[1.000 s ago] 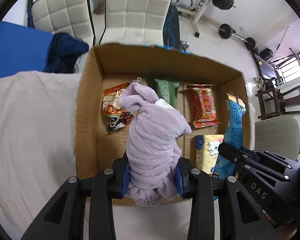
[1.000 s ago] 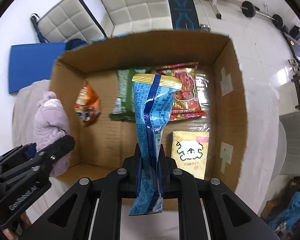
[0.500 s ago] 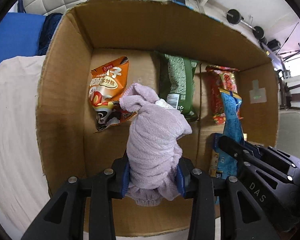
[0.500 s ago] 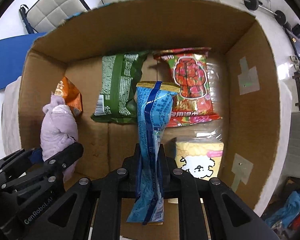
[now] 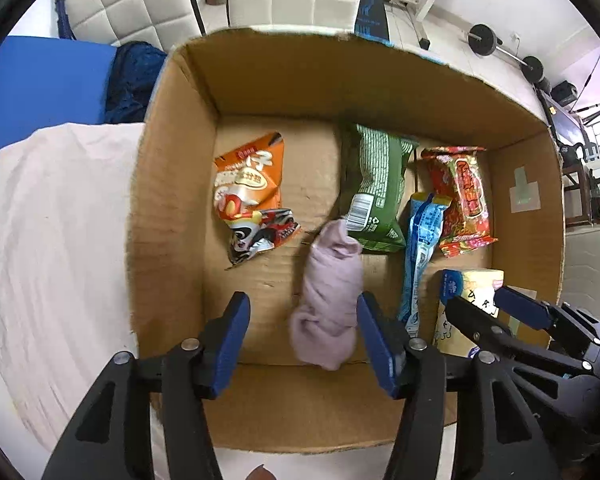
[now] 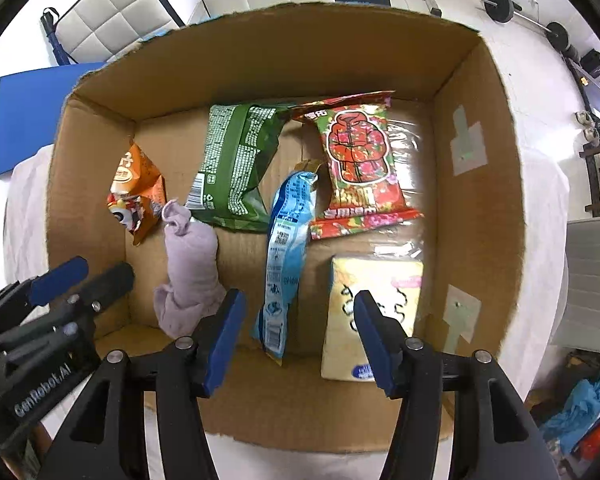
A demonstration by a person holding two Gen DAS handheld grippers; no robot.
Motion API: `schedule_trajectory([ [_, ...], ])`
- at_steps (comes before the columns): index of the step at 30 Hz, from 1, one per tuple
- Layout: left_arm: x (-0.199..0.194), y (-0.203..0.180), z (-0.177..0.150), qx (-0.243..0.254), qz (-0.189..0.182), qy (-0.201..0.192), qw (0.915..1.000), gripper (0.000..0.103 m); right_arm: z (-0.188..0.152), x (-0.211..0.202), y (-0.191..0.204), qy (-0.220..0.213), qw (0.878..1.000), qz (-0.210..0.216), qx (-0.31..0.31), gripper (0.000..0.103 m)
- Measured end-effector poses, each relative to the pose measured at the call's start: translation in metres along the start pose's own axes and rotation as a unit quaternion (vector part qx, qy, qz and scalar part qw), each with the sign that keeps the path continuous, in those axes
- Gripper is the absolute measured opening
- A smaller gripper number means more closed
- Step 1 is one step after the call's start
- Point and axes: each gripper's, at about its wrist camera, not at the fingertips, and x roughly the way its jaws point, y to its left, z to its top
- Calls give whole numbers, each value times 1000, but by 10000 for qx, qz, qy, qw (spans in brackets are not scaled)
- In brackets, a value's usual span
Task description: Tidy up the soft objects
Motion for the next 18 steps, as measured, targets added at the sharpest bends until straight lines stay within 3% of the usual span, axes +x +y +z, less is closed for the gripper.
schedule_trajectory([
  [3,-10,7,-4,6,46,-112,9999,54,-8,-9,-2,-72,10000,-62,-8,67],
  [4,-13,11,-2,14,71,-151,9999,55,-12,-11,-3,-92,9999,-93,-1,74],
  [8,-32,9,-11,29,143,-420,9990,77,-25,-27,-4,-239,9997,-87,33,97],
  [10,-38,9,-14,44,252,-533,9982,87,-31,-30,-4,-286,9995,-127,60,103],
  [11,-41,9,-15,61,321,-581,9978,93,-33,-33,-4,-318,9993,-174,77,103],
  [18,-57,8,-20,41,488,-807,9955,100,-44,-56,-9,-536,9980,-248,204,103],
])
